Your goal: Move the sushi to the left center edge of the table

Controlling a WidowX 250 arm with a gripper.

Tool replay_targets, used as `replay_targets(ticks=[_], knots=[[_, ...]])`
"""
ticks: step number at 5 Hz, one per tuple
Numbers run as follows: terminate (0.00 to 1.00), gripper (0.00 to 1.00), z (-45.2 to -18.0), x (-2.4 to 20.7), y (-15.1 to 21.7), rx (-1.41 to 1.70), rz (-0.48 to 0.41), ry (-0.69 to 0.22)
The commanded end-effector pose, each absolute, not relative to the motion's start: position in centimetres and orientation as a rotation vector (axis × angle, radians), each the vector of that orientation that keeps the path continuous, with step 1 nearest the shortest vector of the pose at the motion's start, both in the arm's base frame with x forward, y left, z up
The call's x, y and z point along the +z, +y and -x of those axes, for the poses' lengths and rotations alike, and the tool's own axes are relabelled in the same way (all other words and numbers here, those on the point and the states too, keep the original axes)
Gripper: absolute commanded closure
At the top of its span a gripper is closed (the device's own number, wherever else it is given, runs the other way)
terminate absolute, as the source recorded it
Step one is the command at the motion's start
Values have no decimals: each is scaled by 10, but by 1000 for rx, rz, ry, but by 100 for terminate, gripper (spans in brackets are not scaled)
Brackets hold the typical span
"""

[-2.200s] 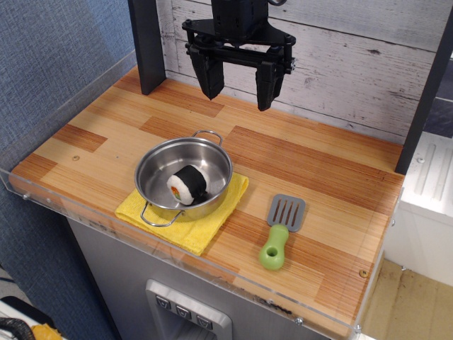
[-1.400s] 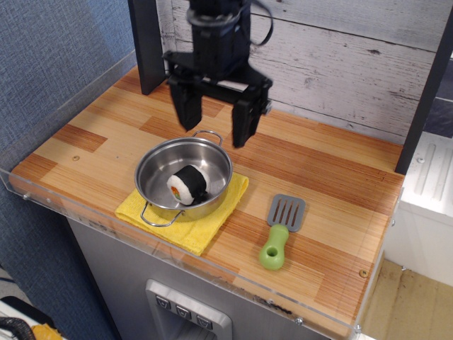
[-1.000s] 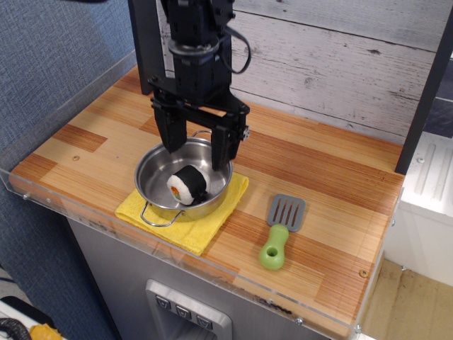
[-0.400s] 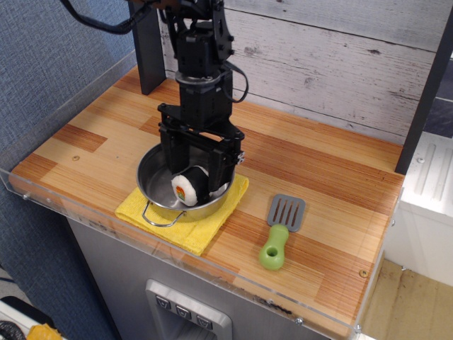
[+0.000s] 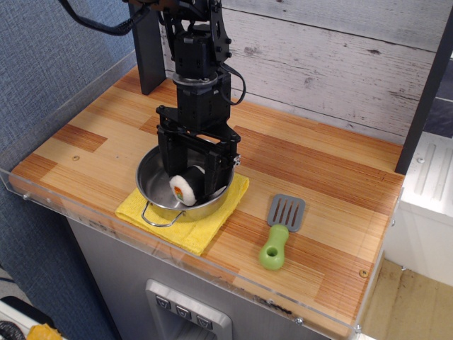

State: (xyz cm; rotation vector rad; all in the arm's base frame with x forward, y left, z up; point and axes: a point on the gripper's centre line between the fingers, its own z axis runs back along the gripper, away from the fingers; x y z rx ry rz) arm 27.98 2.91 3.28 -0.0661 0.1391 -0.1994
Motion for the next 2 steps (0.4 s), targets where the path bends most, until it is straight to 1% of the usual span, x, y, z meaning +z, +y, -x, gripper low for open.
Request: replay_targets(ticks=[1,2], knots=[[0,0,-282,47,29,-199,54,97],[0,0,-282,41,32,-197,64,117]])
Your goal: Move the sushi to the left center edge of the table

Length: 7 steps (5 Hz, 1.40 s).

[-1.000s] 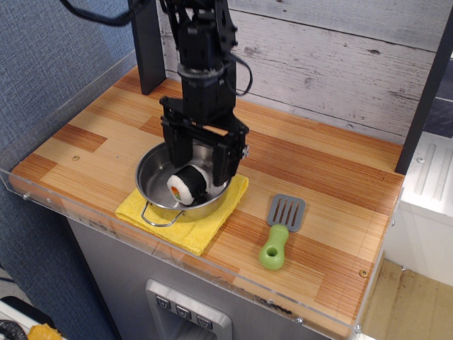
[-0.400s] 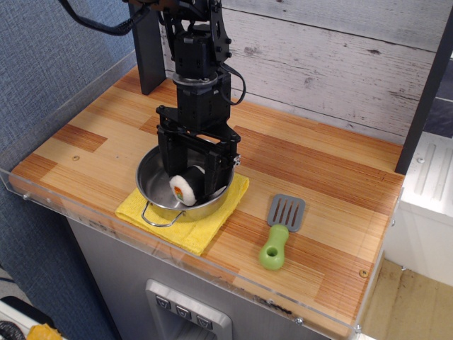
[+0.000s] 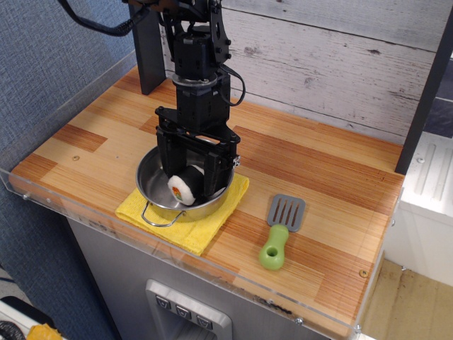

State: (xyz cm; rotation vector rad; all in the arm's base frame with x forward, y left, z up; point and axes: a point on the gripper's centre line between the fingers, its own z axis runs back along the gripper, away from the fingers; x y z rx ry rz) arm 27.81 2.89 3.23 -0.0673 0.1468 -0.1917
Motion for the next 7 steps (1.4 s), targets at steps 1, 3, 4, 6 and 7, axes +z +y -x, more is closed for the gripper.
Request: replay_targets(ticks=[1,3,4,6,7], knots=[[0,0,-279,39,38,-184,69,131],[0,0,-276,31,47,-157,72,152],[0,100,-276,30,46,-150,65,148],[0,100,-275,61,31,-152,5,58],[0,100,-265,99,19,-117,-37,-82]])
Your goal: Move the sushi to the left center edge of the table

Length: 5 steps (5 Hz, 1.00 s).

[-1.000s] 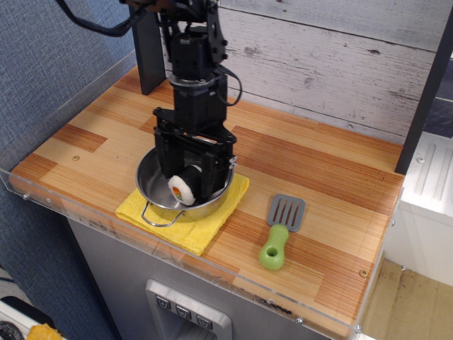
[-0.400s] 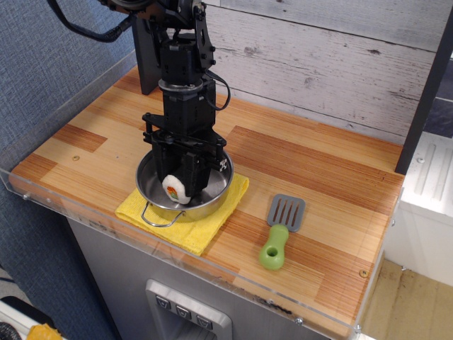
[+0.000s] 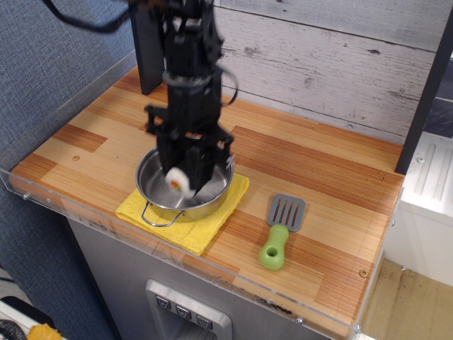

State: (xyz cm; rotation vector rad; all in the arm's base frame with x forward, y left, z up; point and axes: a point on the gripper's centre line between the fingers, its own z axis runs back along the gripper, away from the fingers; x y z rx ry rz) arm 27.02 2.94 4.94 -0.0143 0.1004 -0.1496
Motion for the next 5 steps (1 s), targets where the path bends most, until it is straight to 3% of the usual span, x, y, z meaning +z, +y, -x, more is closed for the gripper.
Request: replay_targets(ticks=[1,3,5], knots=[[0,100,-250,128,31,-55,-73,-170],[0,100,-238,117,94,102,-119,-107],[0,100,-260,88,131,35,-44,-62]])
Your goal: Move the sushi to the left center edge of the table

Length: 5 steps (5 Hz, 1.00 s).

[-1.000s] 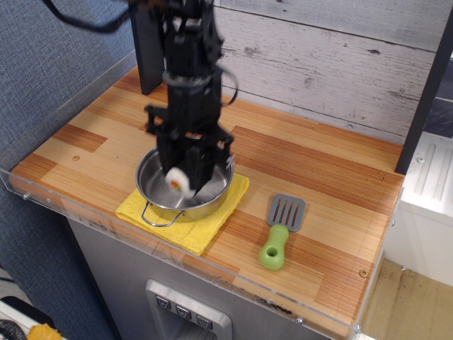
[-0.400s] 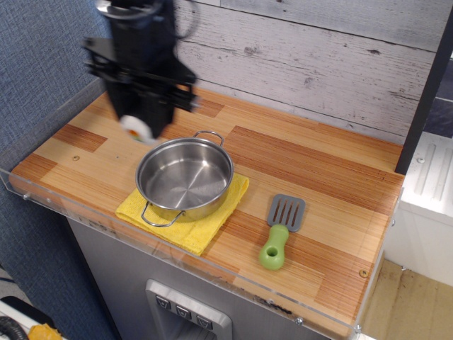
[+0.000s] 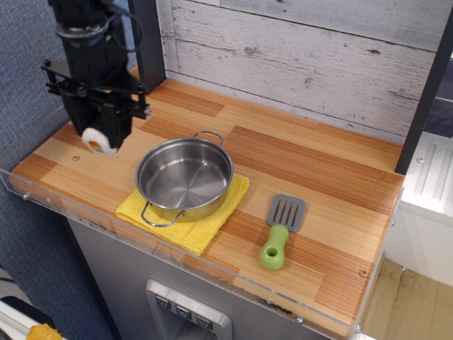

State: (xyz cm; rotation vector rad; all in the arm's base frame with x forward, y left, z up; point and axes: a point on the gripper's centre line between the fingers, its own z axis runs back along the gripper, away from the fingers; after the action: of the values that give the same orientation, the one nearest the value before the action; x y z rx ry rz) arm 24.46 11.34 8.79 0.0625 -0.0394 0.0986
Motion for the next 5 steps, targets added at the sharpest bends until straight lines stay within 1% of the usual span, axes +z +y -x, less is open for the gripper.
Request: replay_targets(ticks=[1,2,3,5], knots=[[0,100,-270,82,146,30,-22,-57],[0,100,-280,79,150,10,-3,-65],[0,100,-289,84,150,-41,-26,-52],[0,100,-294,91,158,-70,-55,-44]])
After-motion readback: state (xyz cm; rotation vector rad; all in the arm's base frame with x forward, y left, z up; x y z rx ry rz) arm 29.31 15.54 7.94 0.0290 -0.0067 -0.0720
